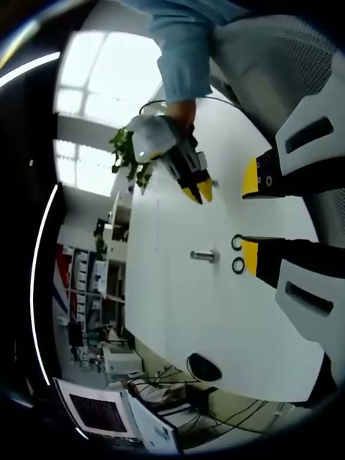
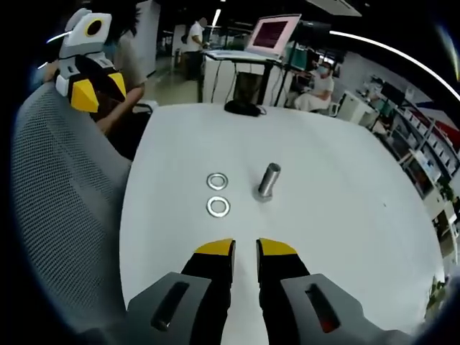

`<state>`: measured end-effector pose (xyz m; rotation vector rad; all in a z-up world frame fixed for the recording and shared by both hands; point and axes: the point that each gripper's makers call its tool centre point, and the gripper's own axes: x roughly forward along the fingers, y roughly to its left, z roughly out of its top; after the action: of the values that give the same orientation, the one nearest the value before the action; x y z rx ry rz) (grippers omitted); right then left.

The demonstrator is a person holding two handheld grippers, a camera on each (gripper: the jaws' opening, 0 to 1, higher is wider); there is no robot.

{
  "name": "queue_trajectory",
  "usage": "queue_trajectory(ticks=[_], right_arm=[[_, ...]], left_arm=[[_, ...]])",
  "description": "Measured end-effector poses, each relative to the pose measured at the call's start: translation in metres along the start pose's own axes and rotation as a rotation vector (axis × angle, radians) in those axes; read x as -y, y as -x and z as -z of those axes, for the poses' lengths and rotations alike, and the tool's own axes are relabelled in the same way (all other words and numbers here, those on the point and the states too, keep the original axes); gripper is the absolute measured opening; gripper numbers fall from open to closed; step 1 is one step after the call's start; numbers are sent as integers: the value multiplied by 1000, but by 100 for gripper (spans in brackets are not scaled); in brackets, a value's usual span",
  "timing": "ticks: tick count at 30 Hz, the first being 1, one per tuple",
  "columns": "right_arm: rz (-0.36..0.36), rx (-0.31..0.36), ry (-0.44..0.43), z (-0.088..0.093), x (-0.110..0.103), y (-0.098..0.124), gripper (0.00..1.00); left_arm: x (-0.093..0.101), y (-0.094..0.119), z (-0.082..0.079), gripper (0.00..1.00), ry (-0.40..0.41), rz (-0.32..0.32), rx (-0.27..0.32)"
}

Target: Place the washer onto the threaded stud by aligning its center hole with the stud, sliding it down to the base, and recovering from edge contact or off-axis alignment until the washer reaches the visible bottom stop.

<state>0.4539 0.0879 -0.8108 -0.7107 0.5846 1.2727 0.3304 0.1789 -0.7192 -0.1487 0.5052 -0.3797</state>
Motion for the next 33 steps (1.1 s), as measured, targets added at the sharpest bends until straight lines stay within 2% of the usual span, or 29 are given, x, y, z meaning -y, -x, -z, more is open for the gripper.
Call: queue_trajectory(ticks=[2,6,10,13,16,18,24,30,32,33], right_arm=[[-15,-29,16,2,-6,-9,14],[-50,-39,-1,-1,-17,-24,14],[-73,-72,32,-2,-26,-35,14],[-91,-81,25,-5,-29,-44,15],[-85,-104,42,-7,-27,-50,15],[-79,-112,38,-7,-23,-54,15],[-54,-153,49,-4,-19,-65,15],[-50,-132,29,-11,-17,-73,14],[-55,-126,31,-14,-18,-75,10],[-57,-125,33,-14,-18,-75,8]], left_arm=[[-1,0,0,18,0,0,0],[-2,2,-1,18,13,1,12],[-1,2,-2,18,12,5,16],[-11,3,-7,18,29,-33,44],[-10,2,-3,19,22,-24,25],[-10,4,-7,19,29,-25,50],[-9,3,-6,18,28,-19,44],[-8,2,-5,16,19,-10,36],[-9,2,-3,16,21,-11,20],[-10,2,-5,17,24,-12,34]])
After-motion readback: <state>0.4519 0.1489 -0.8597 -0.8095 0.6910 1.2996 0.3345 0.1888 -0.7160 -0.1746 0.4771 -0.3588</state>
